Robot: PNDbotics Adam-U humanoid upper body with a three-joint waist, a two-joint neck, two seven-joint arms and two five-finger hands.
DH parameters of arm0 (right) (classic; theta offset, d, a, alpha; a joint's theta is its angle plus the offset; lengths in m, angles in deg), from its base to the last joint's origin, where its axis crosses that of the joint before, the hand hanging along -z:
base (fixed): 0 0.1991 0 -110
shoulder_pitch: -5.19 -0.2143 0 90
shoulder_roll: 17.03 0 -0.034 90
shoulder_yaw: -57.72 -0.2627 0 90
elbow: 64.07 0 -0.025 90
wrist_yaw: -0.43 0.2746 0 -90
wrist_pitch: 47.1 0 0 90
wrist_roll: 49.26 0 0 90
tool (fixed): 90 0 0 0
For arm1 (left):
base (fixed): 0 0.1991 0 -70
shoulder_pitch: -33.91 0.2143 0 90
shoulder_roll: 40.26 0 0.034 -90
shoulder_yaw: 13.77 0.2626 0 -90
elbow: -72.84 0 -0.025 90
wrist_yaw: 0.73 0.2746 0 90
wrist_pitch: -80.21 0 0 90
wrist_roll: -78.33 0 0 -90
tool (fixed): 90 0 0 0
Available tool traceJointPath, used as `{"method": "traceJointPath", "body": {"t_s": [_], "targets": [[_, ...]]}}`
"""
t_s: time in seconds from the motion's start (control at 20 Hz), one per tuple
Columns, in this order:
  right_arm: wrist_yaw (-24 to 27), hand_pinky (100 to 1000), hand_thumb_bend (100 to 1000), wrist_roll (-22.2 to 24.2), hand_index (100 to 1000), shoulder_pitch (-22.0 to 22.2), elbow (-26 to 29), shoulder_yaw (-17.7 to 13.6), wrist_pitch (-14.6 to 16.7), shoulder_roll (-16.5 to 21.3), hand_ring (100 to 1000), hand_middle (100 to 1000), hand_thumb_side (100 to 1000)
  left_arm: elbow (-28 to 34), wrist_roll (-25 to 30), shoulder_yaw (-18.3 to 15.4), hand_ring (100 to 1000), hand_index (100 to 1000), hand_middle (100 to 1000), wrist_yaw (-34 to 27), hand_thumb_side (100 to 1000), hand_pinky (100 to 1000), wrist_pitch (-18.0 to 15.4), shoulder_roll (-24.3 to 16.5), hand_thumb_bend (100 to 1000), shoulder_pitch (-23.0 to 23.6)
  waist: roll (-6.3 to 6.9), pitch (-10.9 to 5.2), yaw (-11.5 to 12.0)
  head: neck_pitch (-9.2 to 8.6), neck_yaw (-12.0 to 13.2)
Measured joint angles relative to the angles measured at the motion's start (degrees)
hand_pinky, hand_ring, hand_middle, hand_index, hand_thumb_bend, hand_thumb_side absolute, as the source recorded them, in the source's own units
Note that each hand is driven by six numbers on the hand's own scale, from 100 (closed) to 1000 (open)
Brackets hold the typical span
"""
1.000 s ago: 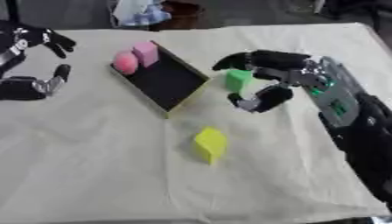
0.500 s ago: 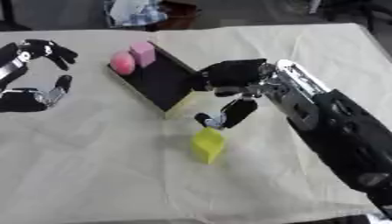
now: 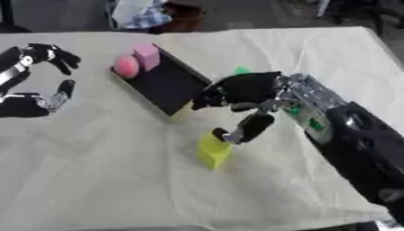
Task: Pick up objects on the table and place them in the box.
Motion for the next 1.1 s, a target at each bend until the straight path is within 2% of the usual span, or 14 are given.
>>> {"method": "traceJointPath", "body": {"t_s": [0.1,0.25,0.4,0.6,1.1], "targets": [[-0.7,867,100,-0.8,999,1.5,0.4,0.3,0.8,2.1,927,960,805,-0.3,0.0,0.0,642,829,667,0.0,392,782,0.0,0.0,100,0.1,-0.4,-0.11,-0.3,0.0,0.2],[-1.7,868,100,-1.9,998,3.3,0.9,0.5,1.9,4.2,928,957,785,-0.6,0.0,0.0,642,829,668,0.0,394,783,0.0,0.0,100,0.2,-0.7,-0.36,-0.4,0.0,0.4],[-3.0,867,100,-2.7,998,3.8,1.2,0.5,2.7,4.6,923,953,769,-0.8,0.2,0.0,642,830,668,0.0,395,783,-0.1,0.0,100,0.2,-0.7,-0.36,-0.4,0.0,0.4],[-4.4,868,100,-3.5,1000,3.7,1.2,0.8,3.5,4.4,924,959,695,-1.0,0.2,0.0,642,829,668,0.0,397,782,-0.1,0.0,100,0.4,-0.7,-0.36,-0.4,0.0,0.4],[-8.9,902,100,-4.3,1000,2.4,1.5,1.9,4.3,1.6,949,997,812,-1.4,0.3,0.0,641,829,667,0.0,407,782,0.0,0.0,100,0.5,-0.7,-0.36,-0.2,0.0,0.3]]}}
